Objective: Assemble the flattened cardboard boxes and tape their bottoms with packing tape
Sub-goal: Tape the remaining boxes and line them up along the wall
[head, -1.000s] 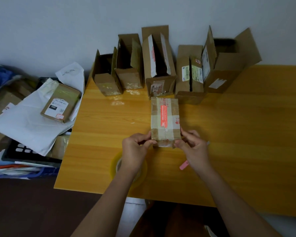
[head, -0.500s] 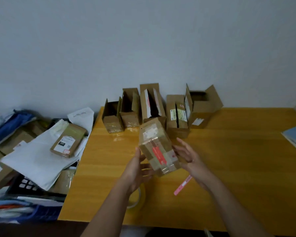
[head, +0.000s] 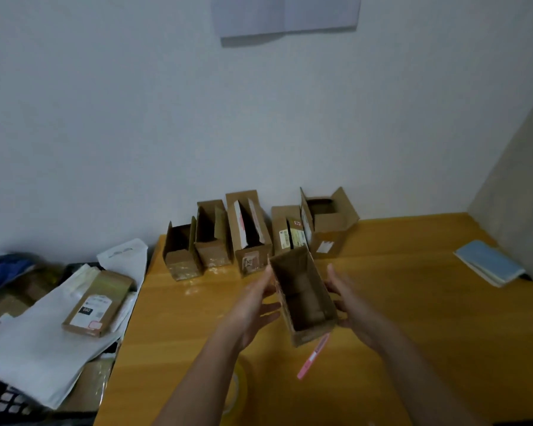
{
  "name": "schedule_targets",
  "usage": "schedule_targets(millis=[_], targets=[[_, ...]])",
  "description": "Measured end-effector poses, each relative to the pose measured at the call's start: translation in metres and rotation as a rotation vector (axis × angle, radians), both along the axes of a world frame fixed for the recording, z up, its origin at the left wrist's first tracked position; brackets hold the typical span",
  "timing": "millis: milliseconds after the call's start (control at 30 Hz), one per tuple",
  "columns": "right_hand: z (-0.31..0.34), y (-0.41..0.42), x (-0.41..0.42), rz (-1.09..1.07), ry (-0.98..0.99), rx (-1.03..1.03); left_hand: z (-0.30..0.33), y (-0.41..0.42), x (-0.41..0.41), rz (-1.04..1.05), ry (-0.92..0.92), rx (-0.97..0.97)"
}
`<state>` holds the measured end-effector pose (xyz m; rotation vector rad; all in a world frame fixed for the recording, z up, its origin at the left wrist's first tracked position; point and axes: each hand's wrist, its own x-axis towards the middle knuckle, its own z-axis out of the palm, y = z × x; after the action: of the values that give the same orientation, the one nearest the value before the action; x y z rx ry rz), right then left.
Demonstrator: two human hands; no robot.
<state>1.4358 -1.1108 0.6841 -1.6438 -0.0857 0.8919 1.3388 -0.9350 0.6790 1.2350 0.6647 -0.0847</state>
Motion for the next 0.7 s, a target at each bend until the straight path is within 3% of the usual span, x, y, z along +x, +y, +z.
schedule_targets(millis=[300,467,600,700], targets=[[-0.008,-0.038,0.026,-0.075,-0.030,0.000,0.003,-0.040,0.040,-0.091,-0.085,0.242],[-0.003,-0.060,0.064,-0.049,0.049,0.004,0.008,-0.061,0.075,-0.049,-0.075,0.230],[0.008,-0.089,0.103,0.260,0.088,-0.141,0.006,-0.088,0.122,0.032,-0.013,0.182],[0.012,-0.120,0.142,0.186,0.073,-0.138,0.006,-0.116,0.159,-0.020,-0.025,0.161]])
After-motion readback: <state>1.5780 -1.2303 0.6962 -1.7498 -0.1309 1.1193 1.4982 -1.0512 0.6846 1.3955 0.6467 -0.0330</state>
